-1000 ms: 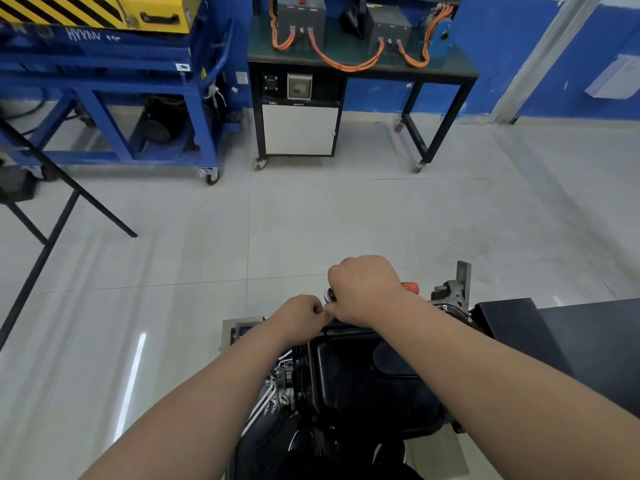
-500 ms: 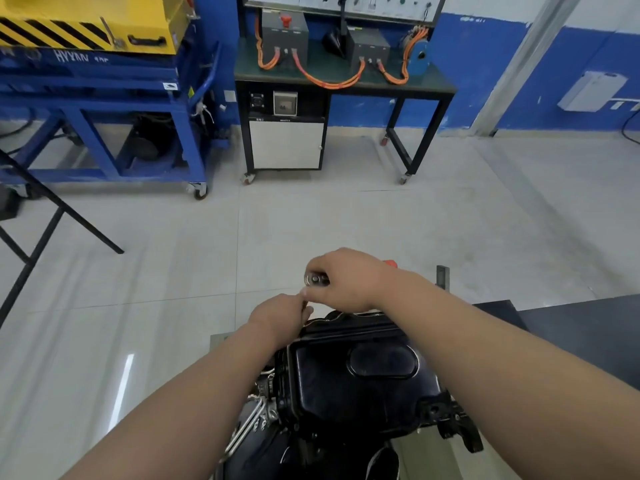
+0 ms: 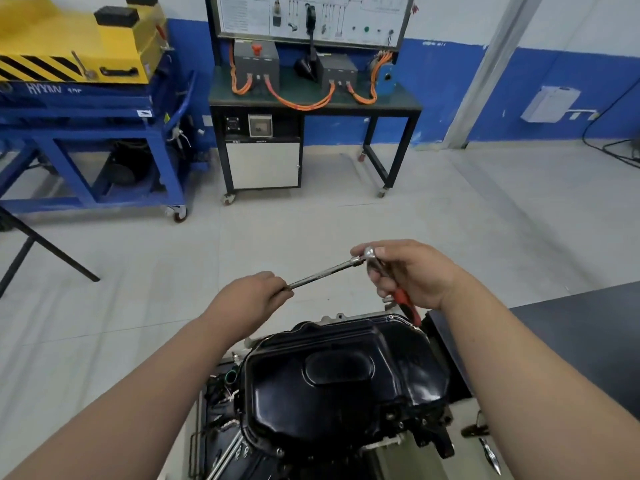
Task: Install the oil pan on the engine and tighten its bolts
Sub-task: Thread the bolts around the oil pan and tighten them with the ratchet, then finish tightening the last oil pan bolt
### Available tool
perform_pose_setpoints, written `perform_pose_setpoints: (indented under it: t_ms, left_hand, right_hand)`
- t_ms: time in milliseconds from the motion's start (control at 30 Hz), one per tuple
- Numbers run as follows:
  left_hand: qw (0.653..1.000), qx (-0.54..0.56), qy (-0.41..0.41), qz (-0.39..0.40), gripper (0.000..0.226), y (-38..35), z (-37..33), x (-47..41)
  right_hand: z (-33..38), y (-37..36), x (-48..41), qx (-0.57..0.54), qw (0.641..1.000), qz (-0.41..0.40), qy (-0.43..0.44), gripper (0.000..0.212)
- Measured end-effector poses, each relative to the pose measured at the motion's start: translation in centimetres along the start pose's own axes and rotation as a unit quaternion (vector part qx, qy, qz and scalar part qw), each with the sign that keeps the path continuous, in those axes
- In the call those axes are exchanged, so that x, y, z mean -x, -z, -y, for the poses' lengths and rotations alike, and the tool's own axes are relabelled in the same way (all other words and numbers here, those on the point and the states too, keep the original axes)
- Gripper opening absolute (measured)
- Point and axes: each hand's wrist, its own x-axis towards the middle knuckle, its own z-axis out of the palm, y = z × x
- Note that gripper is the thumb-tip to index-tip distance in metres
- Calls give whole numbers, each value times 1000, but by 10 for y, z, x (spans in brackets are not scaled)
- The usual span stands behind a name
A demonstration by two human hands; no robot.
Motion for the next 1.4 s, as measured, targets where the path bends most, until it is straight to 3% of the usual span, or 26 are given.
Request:
perform_pose_setpoints:
  t_ms: [100, 133, 200, 300, 367, 500, 600, 700, 767, 900, 1000, 1067, 1233, 1400]
  left_hand:
    - [999, 4, 51, 8, 32, 0, -21, -2]
    - [997, 34, 75, -2, 36, -3, -38, -3]
    - [992, 89, 88, -23, 43, -19, -92, -8]
    - [993, 112, -11, 36, 41, -73, -207, -18]
    - [986, 139, -51, 81, 37, -127, -282, -24]
    - [972, 192, -16, 136, 40, -250, -409, -40]
    - [940, 254, -16, 228, 43, -334, -512, -32]
    - [911, 215, -91, 341, 43, -393, -608, 2]
    - [897, 241, -76, 363, 46, -419, -651, 13]
    - [903, 218, -2, 369, 49, -484, -716, -12]
    - [901, 124, -20, 415, 42, -542, -755, -20]
    - [898, 119, 2, 424, 43, -577, -776, -23]
    - [896, 150, 34, 416, 37, -626, -819, -31]
    - [906, 178, 63, 379, 33, -641, -825, -26]
  right_hand:
    - [-12, 39, 25, -212, 970, -105, 62, 29]
    - [-19, 50, 34, -238, 959, -139, 66, 29]
    - [-37, 67, 52, -176, 967, -181, 45, 30]
    - [-76, 96, 87, -42, 974, -223, 6, 28]
    - [-108, 139, 117, -14, 956, -293, -18, 28]
    - [-194, 269, 190, 30, 917, -397, -2, 28]
    - [-258, 369, 270, 34, 866, -498, -11, 35]
    - [-300, 462, 371, 23, 779, -620, -88, 33]
    - [-321, 509, 431, 78, 766, -620, -152, 35]
    - [-371, 541, 501, 166, 798, -523, -250, 32]
    - [-416, 549, 529, 168, 796, -496, -303, 25]
    - [-436, 558, 545, 153, 784, -508, -322, 24]
    - [-468, 578, 571, 120, 776, -550, -283, 23]
    - [-481, 586, 597, -58, 750, -639, -162, 48]
